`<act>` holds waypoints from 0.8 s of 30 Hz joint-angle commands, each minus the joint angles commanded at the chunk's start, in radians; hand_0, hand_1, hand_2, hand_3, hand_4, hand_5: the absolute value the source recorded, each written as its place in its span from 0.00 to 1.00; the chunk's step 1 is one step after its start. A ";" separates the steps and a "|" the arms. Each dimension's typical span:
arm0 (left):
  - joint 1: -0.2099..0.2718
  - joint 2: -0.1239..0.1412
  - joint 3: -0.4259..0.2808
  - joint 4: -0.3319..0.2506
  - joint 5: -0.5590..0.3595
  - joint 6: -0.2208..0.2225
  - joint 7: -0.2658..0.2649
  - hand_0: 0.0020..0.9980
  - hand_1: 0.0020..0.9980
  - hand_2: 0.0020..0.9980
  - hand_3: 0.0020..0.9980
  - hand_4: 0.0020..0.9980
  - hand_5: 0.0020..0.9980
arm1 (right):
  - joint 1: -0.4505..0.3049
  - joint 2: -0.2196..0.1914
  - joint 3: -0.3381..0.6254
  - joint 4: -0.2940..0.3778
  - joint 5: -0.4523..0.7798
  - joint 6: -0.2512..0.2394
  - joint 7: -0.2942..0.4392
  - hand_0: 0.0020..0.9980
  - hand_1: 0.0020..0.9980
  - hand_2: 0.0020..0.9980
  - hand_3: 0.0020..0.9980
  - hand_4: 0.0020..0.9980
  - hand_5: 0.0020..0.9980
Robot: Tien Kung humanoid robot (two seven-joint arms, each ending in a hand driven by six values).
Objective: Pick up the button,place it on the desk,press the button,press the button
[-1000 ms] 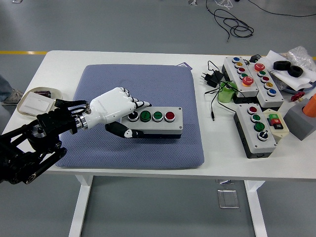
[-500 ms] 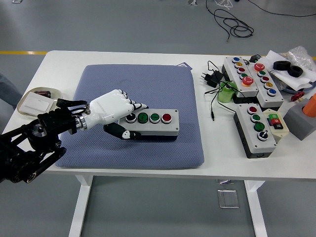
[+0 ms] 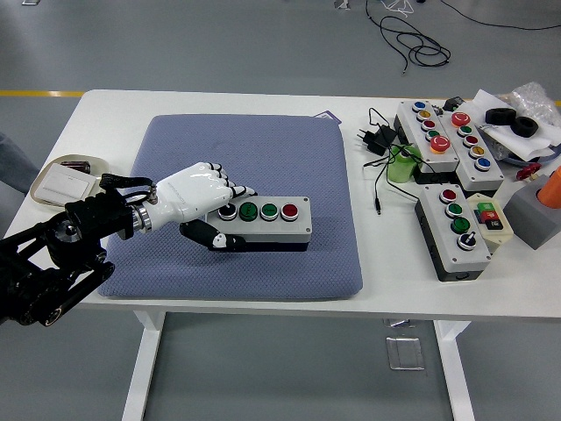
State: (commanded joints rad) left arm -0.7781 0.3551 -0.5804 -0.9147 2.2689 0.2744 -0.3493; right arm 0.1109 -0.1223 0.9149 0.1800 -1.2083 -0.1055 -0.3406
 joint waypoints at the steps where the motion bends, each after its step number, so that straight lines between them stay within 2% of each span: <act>1: 0.000 0.000 0.002 0.002 0.000 -0.005 0.001 0.66 0.59 0.66 0.56 0.41 0.00 | 0.000 0.000 -0.001 0.000 0.000 0.000 0.000 0.63 0.48 0.62 0.56 0.30 0.22; 2: 0.000 0.000 0.003 0.004 0.000 -0.007 0.000 0.68 0.63 0.72 0.62 0.33 0.00 | 0.000 0.000 -0.001 0.000 0.000 0.000 0.000 0.63 0.48 0.62 0.56 0.30 0.22; 7: 0.001 0.002 0.001 0.001 0.000 -0.016 -0.001 0.68 0.63 0.72 0.62 0.33 0.00 | -0.001 0.000 0.000 0.000 0.000 0.000 0.000 0.63 0.48 0.62 0.56 0.30 0.22; 8: 0.001 0.002 0.001 0.001 0.000 -0.018 -0.001 0.70 0.69 0.76 0.69 0.36 0.00 | -0.001 0.000 0.000 0.000 0.000 0.000 0.000 0.64 0.48 0.62 0.56 0.30 0.22; 13: 0.003 0.004 -0.003 -0.005 0.000 -0.044 -0.001 0.70 0.69 0.76 0.69 0.36 0.00 | 0.000 0.000 0.000 0.000 0.001 0.000 0.000 0.64 0.48 0.62 0.56 0.30 0.22; 14: 0.003 0.005 -0.003 -0.005 0.000 -0.046 -0.001 0.71 0.70 0.79 0.70 0.41 0.00 | 0.000 0.000 -0.001 0.000 0.001 0.000 0.000 0.63 0.48 0.62 0.56 0.30 0.22; 19: 0.008 0.008 -0.009 -0.011 0.000 -0.073 0.000 0.71 0.70 0.79 0.70 0.41 0.00 | 0.000 0.000 0.000 0.000 0.001 0.000 0.000 0.63 0.48 0.62 0.56 0.30 0.22; 20: 0.009 0.008 -0.010 -0.013 0.000 -0.082 0.000 0.73 0.75 0.83 0.75 0.49 0.03 | 0.000 0.000 -0.001 0.000 0.002 0.000 0.000 0.64 0.48 0.62 0.56 0.30 0.22; 24: 0.010 0.007 -0.013 -0.007 0.000 -0.086 0.002 0.73 0.75 0.83 0.75 0.49 0.03 | 0.000 0.000 0.001 0.000 -0.001 0.000 -0.001 0.64 0.48 0.62 0.56 0.30 0.22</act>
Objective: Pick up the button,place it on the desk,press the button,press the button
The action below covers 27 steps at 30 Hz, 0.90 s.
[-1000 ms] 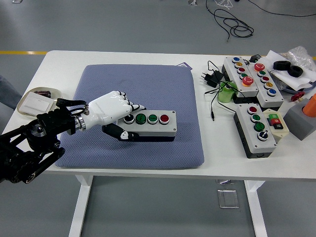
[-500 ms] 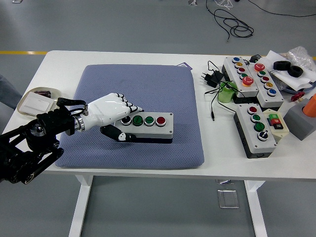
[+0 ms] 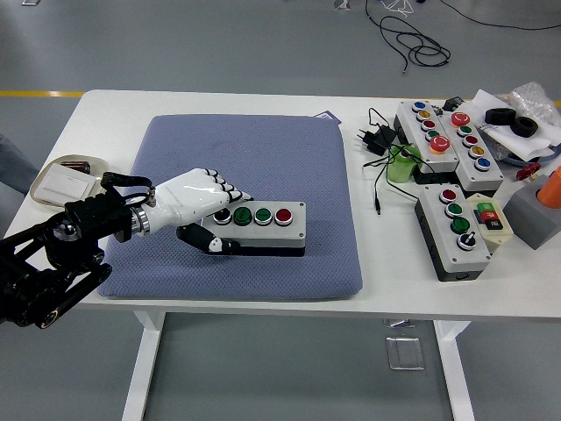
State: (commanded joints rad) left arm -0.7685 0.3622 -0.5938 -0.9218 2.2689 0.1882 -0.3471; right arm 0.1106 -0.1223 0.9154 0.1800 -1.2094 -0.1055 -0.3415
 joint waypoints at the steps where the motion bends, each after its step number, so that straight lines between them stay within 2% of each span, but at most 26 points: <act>1: 0.001 0.000 -0.003 0.003 0.000 0.000 0.000 0.73 0.75 0.83 0.75 0.49 0.03 | 0.000 0.000 -0.002 0.000 0.001 0.000 0.000 0.64 0.48 0.62 0.56 0.30 0.22; 2: 0.001 0.000 -0.004 0.003 0.000 0.000 -0.001 0.75 0.78 0.84 0.76 0.52 0.04 | 0.000 0.000 -0.002 0.000 0.002 0.000 0.000 0.64 0.48 0.62 0.56 0.30 0.22; 7: 0.002 0.002 -0.009 -0.002 0.000 -0.001 -0.002 0.75 0.78 0.84 0.76 0.52 0.04 | -0.001 0.000 -0.002 0.000 0.004 0.000 0.000 0.64 0.48 0.62 0.56 0.30 0.22; 8: 0.002 0.002 -0.009 -0.003 0.000 -0.002 -0.002 0.80 0.82 0.87 0.77 0.54 0.06 | -0.001 0.000 -0.002 0.000 0.003 0.000 0.000 0.64 0.48 0.62 0.56 0.30 0.22; 13: 0.002 0.001 -0.008 -0.007 0.000 -0.010 -0.003 0.80 0.82 0.87 0.77 0.54 0.06 | -0.002 0.000 -0.004 0.000 0.007 -0.001 0.000 0.64 0.48 0.62 0.56 0.30 0.22; 14: 0.002 0.001 -0.007 -0.008 0.000 -0.011 -0.004 0.84 0.83 0.88 0.79 0.98 0.52 | -0.002 0.000 -0.004 0.000 0.007 -0.001 0.000 0.64 0.48 0.62 0.56 0.30 0.22; 19: 0.003 0.000 -0.007 -0.008 0.000 -0.012 -0.006 0.84 0.83 0.88 0.79 0.98 0.52 | -0.004 0.000 -0.003 0.000 0.006 -0.001 -0.001 0.64 0.48 0.62 0.56 0.30 0.22; 20: 0.002 0.000 -0.008 -0.007 0.000 -0.014 -0.005 0.88 0.85 0.89 0.81 1.00 0.66 | -0.004 0.000 -0.003 0.000 0.005 0.000 -0.001 0.64 0.48 0.62 0.56 0.30 0.22; 25: 0.003 -0.001 -0.009 -0.003 0.000 -0.021 -0.004 0.88 0.85 0.89 0.81 1.00 0.66 | -0.006 -0.001 -0.005 0.000 0.008 0.000 0.000 0.64 0.48 0.62 0.56 0.30 0.22; 26: 0.003 -0.001 -0.008 0.000 0.000 -0.027 -0.003 0.90 0.88 0.93 0.88 1.00 0.71 | -0.006 -0.001 -0.005 0.000 0.008 0.000 0.000 0.64 0.48 0.62 0.56 0.30 0.22; 27: 0.004 -0.001 -0.008 0.002 0.000 -0.031 -0.002 0.90 0.88 0.93 0.88 1.00 0.71 | -0.007 -0.001 -0.006 0.000 0.008 0.000 0.000 0.64 0.48 0.62 0.56 0.30 0.22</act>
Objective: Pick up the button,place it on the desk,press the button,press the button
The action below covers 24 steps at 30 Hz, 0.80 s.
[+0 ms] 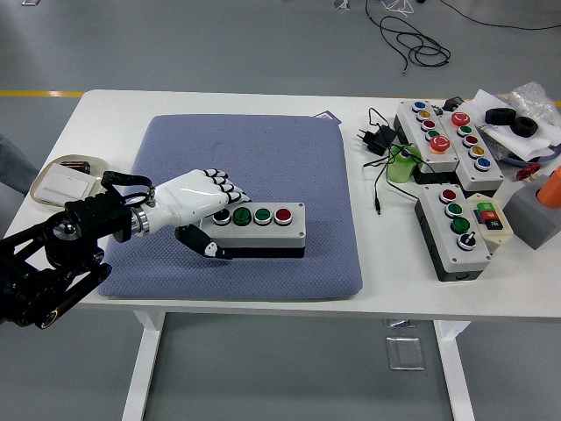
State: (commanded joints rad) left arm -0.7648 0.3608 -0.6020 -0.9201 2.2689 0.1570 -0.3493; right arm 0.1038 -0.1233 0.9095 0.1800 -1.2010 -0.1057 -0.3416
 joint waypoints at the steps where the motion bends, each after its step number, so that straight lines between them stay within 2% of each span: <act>1: 0.000 0.000 0.000 0.002 0.000 -0.003 0.001 0.90 0.88 0.93 0.88 1.00 0.71 | 0.000 0.000 -0.001 0.000 0.000 0.000 0.000 0.64 0.48 0.62 0.56 0.30 0.22; 4: 0.002 0.001 -0.002 0.004 0.000 -0.010 0.004 0.90 0.88 0.93 0.88 1.00 0.71 | 0.000 0.000 -0.002 0.000 0.002 0.000 0.001 0.64 0.48 0.62 0.56 0.30 0.22; 5: 0.003 0.001 -0.003 0.004 0.000 -0.012 0.004 0.93 0.92 0.97 0.97 1.00 0.75 | -0.001 0.000 -0.003 0.000 0.003 0.000 0.001 0.64 0.48 0.62 0.56 0.30 0.22; 9: 0.008 0.003 -0.013 -0.001 -0.005 -0.016 0.007 0.93 0.92 0.97 0.97 1.00 0.75 | 0.000 0.000 -0.003 0.000 0.004 -0.001 0.001 0.64 0.48 0.62 0.56 0.30 0.22; 11: 0.010 0.004 -0.019 -0.008 -0.020 -0.011 0.007 0.94 0.95 1.00 1.00 1.00 0.76 | 0.001 0.000 -0.002 0.000 0.004 -0.001 0.001 0.64 0.48 0.62 0.56 0.30 0.22; 18: 0.013 0.008 -0.044 -0.032 -0.072 0.013 0.010 0.97 0.96 1.00 1.00 1.00 0.77 | 0.003 0.000 -0.005 0.000 0.005 0.000 0.001 0.64 0.48 0.62 0.56 0.30 0.22; 24: 0.027 0.018 -0.078 -0.072 -0.104 0.008 0.012 0.97 0.96 1.00 1.00 1.00 0.78 | 0.003 0.000 -0.004 0.000 0.005 -0.001 0.002 0.64 0.48 0.62 0.56 0.30 0.22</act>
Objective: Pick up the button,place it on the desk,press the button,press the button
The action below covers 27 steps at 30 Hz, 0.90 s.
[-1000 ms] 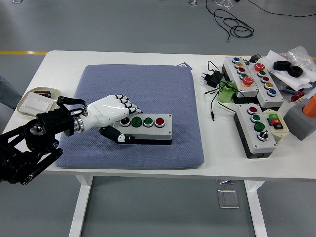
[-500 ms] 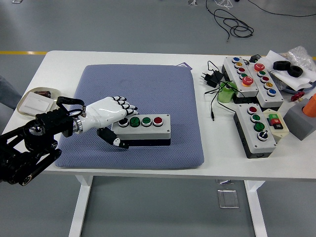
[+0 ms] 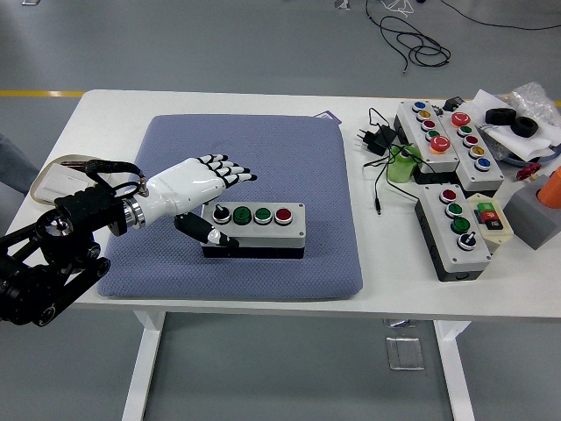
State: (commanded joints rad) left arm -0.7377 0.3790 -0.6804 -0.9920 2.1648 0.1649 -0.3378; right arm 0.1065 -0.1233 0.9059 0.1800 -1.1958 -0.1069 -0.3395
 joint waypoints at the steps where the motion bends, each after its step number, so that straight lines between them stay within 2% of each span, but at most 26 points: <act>1: 0.006 0.004 -0.012 -0.016 -0.006 -0.004 0.000 0.97 0.96 1.00 1.00 1.00 0.78 | 0.000 0.000 0.001 0.000 0.000 0.000 0.000 0.64 0.48 0.62 0.56 0.30 0.22; 4: 0.023 0.011 -0.044 -0.069 -0.019 -0.011 0.003 0.97 0.96 1.00 1.00 1.00 0.78 | -0.001 0.000 0.003 0.000 -0.002 -0.001 0.001 0.64 0.48 0.62 0.56 0.30 0.22; 5: 0.032 0.013 -0.061 -0.097 -0.026 -0.010 0.009 0.90 0.89 0.98 1.00 1.00 0.78 | 0.000 0.000 0.004 0.000 -0.003 -0.001 0.001 0.64 0.48 0.62 0.56 0.30 0.22; 6: 0.038 0.015 -0.071 -0.117 -0.027 -0.007 0.017 0.90 0.89 0.98 1.00 1.00 0.78 | 0.000 0.000 0.004 0.000 -0.004 -0.001 0.001 0.64 0.48 0.62 0.56 0.30 0.22; 8: 0.054 0.019 -0.092 -0.180 -0.007 0.023 0.053 0.90 0.89 0.98 1.00 1.00 0.78 | -0.001 -0.001 0.006 0.000 -0.006 -0.001 0.001 0.64 0.48 0.62 0.56 0.30 0.22; 10: 0.062 0.023 -0.096 -0.211 0.006 0.042 0.073 0.90 0.89 0.98 1.00 1.00 0.78 | 0.000 -0.001 0.007 0.000 -0.007 -0.001 0.001 0.64 0.48 0.62 0.56 0.30 0.22; 11: 0.069 0.027 -0.098 -0.252 0.018 0.076 0.104 0.40 0.45 0.52 0.95 0.94 0.89 | 0.000 0.000 0.008 0.000 -0.009 -0.001 0.001 0.64 0.48 0.62 0.56 0.30 0.22; 14: 0.083 0.033 -0.101 -0.343 0.048 0.153 0.165 0.40 0.45 0.52 0.95 0.94 0.89 | 0.000 0.000 0.009 0.000 -0.008 -0.001 0.001 0.64 0.48 0.62 0.56 0.30 0.22; 16: 0.088 0.035 -0.100 -0.387 0.038 0.167 0.197 0.40 0.45 0.52 0.95 0.94 0.89 | 0.000 0.000 0.010 0.000 -0.010 0.000 0.001 0.64 0.48 0.62 0.56 0.30 0.22; 17: 0.089 0.036 -0.100 -0.403 0.033 0.167 0.207 0.08 0.05 0.12 0.69 0.85 1.00 | 0.001 0.000 0.011 0.000 -0.011 0.000 0.001 0.64 0.48 0.62 0.56 0.30 0.22; 21: 0.098 0.044 -0.083 -0.449 -0.057 0.113 0.253 0.08 0.05 0.12 0.69 0.85 1.00 | 0.002 0.000 0.012 0.000 -0.011 0.000 0.001 0.64 0.48 0.62 0.56 0.30 0.22; 22: 0.100 0.045 -0.080 -0.455 -0.093 0.084 0.267 0.08 0.05 0.12 0.69 0.85 1.00 | 0.002 0.001 0.013 0.000 -0.013 0.000 0.001 0.64 0.48 0.62 0.56 0.30 0.22; 23: 0.101 0.045 -0.079 -0.458 -0.113 0.061 0.276 0.03 0.00 0.04 0.68 0.77 1.00 | 0.002 0.001 0.014 0.000 -0.014 0.000 0.001 0.64 0.48 0.62 0.56 0.30 0.22; 24: 0.102 0.045 -0.079 -0.459 -0.119 0.052 0.278 0.03 0.00 0.04 0.68 0.77 1.00 | 0.002 0.001 0.014 0.000 -0.014 0.000 0.001 0.64 0.48 0.62 0.56 0.30 0.22; 27: 0.103 0.048 -0.064 -0.459 -0.173 -0.046 0.317 0.03 0.00 0.04 0.68 0.77 1.00 | 0.002 0.000 0.014 0.000 -0.014 0.000 0.001 0.64 0.48 0.62 0.56 0.30 0.22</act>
State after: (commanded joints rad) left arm -0.6346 0.4268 -0.7449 -1.4512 1.9918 0.1186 -0.0212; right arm 0.1089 -0.1230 0.9196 0.1800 -1.2096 -0.1068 -0.3384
